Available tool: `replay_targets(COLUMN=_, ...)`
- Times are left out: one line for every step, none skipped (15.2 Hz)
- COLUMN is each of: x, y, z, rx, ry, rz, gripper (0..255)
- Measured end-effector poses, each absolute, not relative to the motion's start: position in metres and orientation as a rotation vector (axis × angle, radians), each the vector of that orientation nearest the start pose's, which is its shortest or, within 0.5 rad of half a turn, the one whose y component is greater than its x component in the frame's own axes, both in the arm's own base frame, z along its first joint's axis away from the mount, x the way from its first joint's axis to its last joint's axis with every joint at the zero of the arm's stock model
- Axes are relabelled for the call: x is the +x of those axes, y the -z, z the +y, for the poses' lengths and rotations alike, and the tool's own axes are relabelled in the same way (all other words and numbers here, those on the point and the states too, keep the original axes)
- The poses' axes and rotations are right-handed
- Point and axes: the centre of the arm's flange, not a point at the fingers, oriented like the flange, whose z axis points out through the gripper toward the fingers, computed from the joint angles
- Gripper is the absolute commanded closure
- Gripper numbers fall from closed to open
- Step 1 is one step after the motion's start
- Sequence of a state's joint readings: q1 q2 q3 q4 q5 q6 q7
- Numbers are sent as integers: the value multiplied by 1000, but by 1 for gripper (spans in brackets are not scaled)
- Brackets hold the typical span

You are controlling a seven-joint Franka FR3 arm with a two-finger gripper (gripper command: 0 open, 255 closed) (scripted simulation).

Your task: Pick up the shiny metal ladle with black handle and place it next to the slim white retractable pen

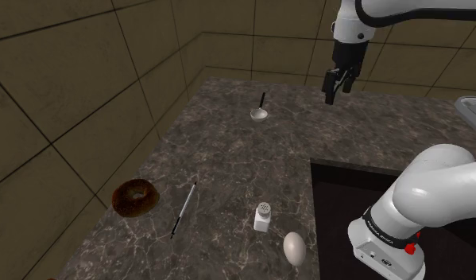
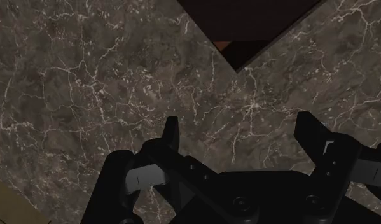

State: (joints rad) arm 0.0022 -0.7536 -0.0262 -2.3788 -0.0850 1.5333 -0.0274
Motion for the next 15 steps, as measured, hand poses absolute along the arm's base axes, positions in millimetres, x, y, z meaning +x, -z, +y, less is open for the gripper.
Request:
replay_targets(x=309, y=-567, z=-19, rx=-3203, ry=-150, rz=-19, gripper=0)
replay_targets(x=315, y=-564, z=-19, rx=-3202, ry=-145, rz=1, gripper=0)
replay_targets(x=321, y=-557, z=-17, rx=-3200, ry=-139, rz=32, gripper=0)
replay_targets(x=329, y=-551, z=-15, rx=-3197, ry=-129, rz=70, gripper=0)
replay_targets(x=338, y=-544, z=-14, rx=-3194, ry=-119, rz=111, gripper=0)
replay_targets(x=348, y=-538, z=-12, rx=-3189, ry=-108, rz=152, gripper=0)
replay_targets(x=360, y=-532, z=-12, rx=-3184, ry=-96, rz=195, gripper=0)
replay_targets(x=370, y=-525, z=-12, rx=-3179, ry=-84, rz=238, gripper=0)
replay_targets(x=380, y=-518, z=-10, rx=-3172, ry=-73, rz=281, gripper=0)
replay_targets(x=388, y=-512, z=-7, rx=-3165, ry=-61, rz=323, gripper=0)
replay_targets(x=398, y=-505, z=-10, rx=-3158, ry=-50, rz=367, gripper=0)
replay_targets(x=408, y=-499, z=-8, rx=-3150, ry=-38, rz=409, gripper=0)
replay_targets(x=419, y=-490, z=-9, rx=-3140, ry=-27, rz=453, gripper=0)
replay_targets(x=427, y=-486, z=-10, rx=-3131, ry=-15, rz=495, gripper=0)
replay_targets(x=439, y=-481, z=-9, rx=-3121, ry=-3, rz=537, gripper=0)
